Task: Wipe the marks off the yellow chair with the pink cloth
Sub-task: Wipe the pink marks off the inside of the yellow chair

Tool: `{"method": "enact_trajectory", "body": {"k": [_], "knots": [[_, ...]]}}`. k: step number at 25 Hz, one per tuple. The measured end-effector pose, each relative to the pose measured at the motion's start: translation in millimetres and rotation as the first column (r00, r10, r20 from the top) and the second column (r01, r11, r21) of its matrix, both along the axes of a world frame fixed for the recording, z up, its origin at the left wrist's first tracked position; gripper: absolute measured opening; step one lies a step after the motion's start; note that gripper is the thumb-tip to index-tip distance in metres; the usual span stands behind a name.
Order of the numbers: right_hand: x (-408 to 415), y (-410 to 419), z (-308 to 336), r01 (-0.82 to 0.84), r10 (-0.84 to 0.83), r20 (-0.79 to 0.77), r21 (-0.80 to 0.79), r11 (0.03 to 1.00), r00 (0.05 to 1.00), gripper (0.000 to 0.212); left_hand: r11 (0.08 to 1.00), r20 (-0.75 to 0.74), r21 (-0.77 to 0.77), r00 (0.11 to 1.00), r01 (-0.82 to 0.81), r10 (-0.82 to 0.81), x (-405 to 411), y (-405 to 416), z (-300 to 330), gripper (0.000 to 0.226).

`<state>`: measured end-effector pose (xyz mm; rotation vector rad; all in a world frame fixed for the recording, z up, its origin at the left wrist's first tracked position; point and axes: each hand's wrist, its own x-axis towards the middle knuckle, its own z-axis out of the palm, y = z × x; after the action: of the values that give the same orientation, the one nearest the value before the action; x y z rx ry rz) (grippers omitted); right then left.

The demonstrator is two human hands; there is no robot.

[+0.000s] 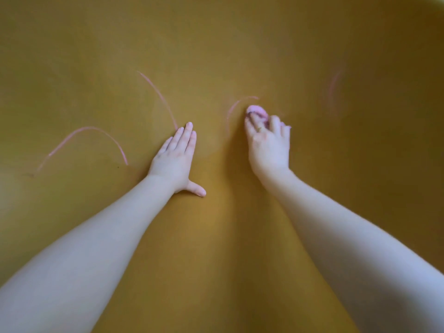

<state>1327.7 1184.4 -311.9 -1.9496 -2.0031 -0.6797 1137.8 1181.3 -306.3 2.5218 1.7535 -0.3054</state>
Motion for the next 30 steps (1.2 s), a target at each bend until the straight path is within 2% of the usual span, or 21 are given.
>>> {"method": "enact_trajectory", "body": {"k": [4, 5, 6, 8, 10, 12, 13, 15, 17, 19, 21, 22, 24, 26, 28, 29, 30], "knots": [[-58, -42, -39, -0.276, 0.262, -0.087, -0.294, 0.915, 0.961, 0.045, 1.000, 0.025, -0.006, 1.000, -0.002, 0.002, 1, -1, 4, 0.139], [-58, -42, -33, -0.308, 0.295, -0.090, -0.272, 0.912, 0.951, 0.044, 1.000, 0.024, -0.007, 1.000, -0.004, 0.005, 2, -2, 5, 0.138], [-52, -36, -26, -0.317, 0.319, -0.030, -0.244, 0.916, 0.947, 0.043, 1.000, 0.020, -0.010, 1.000, -0.005, 0.005, 2, -2, 5, 0.139], [-26, -15, -6, -0.256, 0.280, 0.074, -0.231, 0.939, 0.957, 0.047, 1.000, 0.013, -0.014, 1.000, -0.008, 0.008, 3, -2, 4, 0.139], [6, 9, 21, -0.146, 0.151, 0.021, -0.148, 0.978, 0.988, 0.051, 1.000, 0.009, -0.017, 1.000, -0.010, 0.010, 2, -2, 3, 0.140], [34, 27, 44, -0.015, 0.015, -0.016, 0.012, 1.000, 1.000, 0.050, 1.000, 0.012, -0.011, 1.000, -0.003, 0.003, 1, 0, 1, 0.141], [40, 33, 45, 0.018, -0.015, -0.051, 0.047, 0.999, 0.999, 0.048, 1.000, 0.018, -0.008, 1.000, 0.002, -0.002, 1, 1, 0, 0.141], [25, 36, 31, 0.028, -0.012, -0.256, 0.060, 0.998, 0.967, 0.043, 1.000, 0.026, -0.001, 1.000, 0.002, -0.002, 0, 2, -1, 0.141], [-11, 21, -5, -0.148, 0.154, -0.270, 0.043, 0.988, 0.950, 0.048, 1.000, 0.026, -0.003, 1.000, 0.002, -0.002, 0, 1, -1, 0.140], [-41, 0, -34, -0.325, 0.314, -0.177, -0.037, 0.945, 0.933, 0.054, 1.000, 0.029, 0.006, 1.000, -0.005, 0.005, 0, 1, -2, 0.140], [-42, 0, -34, -0.412, 0.403, -0.101, -0.100, 0.906, 0.910, 0.052, 1.000, 0.036, 0.004, 0.999, -0.008, 0.008, 1, 1, 0, 0.140], [-32, 4, -23, -0.420, 0.423, -0.004, -0.117, 0.900, 0.906, 0.050, 1.000, 0.033, 0.004, 0.999, -0.011, 0.010, 1, 1, 1, 0.140], [1, 20, 1, -0.365, 0.368, 0.209, -0.055, 0.929, 0.906, 0.045, 1.000, 0.012, 0.003, 1.000, -0.019, 0.019, 3, 0, 1, 0.140], [39, 43, 29, -0.269, 0.232, 0.293, 0.092, 0.959, 0.928, 0.042, 1.000, -0.002, -0.006, 1.000, -0.027, 0.027, 3, 0, 1, 0.140], [53, 48, 47, -0.155, 0.117, 0.237, 0.149, 0.977, 0.965, 0.041, 1.000, -0.009, -0.010, 1.000, -0.028, 0.028, 4, 1, 1, 0.140], [49, 48, 43, -0.095, 0.068, 0.163, 0.163, 0.982, 0.984, 0.039, 0.999, -0.010, -0.015, 0.999, -0.032, 0.032, 4, 2, 1, 0.141], [38, 45, 29, -0.044, 0.042, 0.021, 0.136, 0.990, 0.999, 0.036, 0.999, -0.013, -0.022, 0.999, -0.038, 0.038, 5, 1, 2, 0.141]]}}
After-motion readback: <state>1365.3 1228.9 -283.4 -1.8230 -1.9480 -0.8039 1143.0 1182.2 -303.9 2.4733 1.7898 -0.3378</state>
